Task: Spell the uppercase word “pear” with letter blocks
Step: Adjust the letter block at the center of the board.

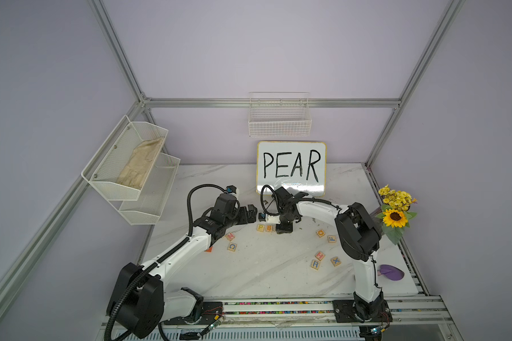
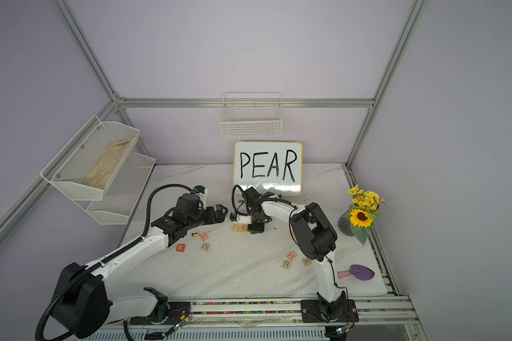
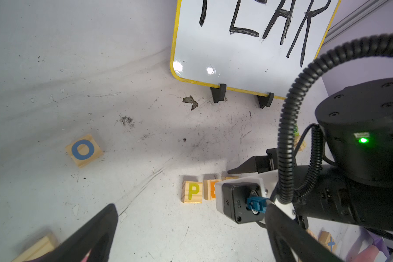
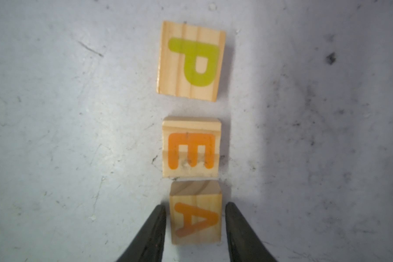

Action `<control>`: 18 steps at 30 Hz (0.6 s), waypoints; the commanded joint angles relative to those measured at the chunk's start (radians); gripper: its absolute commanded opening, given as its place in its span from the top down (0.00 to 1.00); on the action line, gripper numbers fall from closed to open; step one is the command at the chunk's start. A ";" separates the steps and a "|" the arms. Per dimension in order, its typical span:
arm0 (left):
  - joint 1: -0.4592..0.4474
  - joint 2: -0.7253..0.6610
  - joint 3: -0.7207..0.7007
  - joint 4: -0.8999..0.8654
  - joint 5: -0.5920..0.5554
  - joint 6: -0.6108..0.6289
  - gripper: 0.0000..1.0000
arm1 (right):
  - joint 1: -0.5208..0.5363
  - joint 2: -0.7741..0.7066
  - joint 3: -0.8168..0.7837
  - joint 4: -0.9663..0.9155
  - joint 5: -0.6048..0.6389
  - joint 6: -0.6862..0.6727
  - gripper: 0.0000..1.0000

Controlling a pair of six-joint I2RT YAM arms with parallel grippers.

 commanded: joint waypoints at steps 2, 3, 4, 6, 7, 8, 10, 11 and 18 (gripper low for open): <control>0.007 -0.023 -0.038 0.018 0.000 -0.009 0.00 | 0.005 0.006 -0.022 -0.065 0.001 -0.023 0.49; 0.007 -0.023 -0.038 0.018 -0.001 -0.009 0.00 | 0.005 0.004 -0.022 -0.065 0.002 -0.022 0.48; 0.007 -0.023 -0.037 0.018 -0.001 -0.009 0.00 | 0.005 0.004 -0.021 -0.067 0.001 -0.022 0.46; 0.008 -0.023 -0.038 0.018 0.000 -0.009 0.00 | 0.006 0.006 -0.018 -0.068 0.000 -0.022 0.45; 0.007 -0.023 -0.038 0.018 0.000 -0.009 0.00 | 0.005 0.006 -0.017 -0.068 0.001 -0.022 0.45; 0.008 -0.022 -0.038 0.018 -0.001 -0.009 0.00 | 0.005 0.007 -0.016 -0.067 0.000 -0.022 0.45; 0.008 -0.021 -0.038 0.017 0.000 -0.008 0.00 | 0.005 0.007 -0.017 -0.057 -0.002 -0.018 0.44; 0.008 -0.022 -0.037 0.017 0.002 -0.008 0.00 | 0.005 0.007 -0.016 -0.054 -0.001 -0.017 0.37; 0.007 -0.020 -0.037 0.018 0.001 -0.009 0.00 | 0.004 0.006 -0.018 0.006 0.004 0.016 0.35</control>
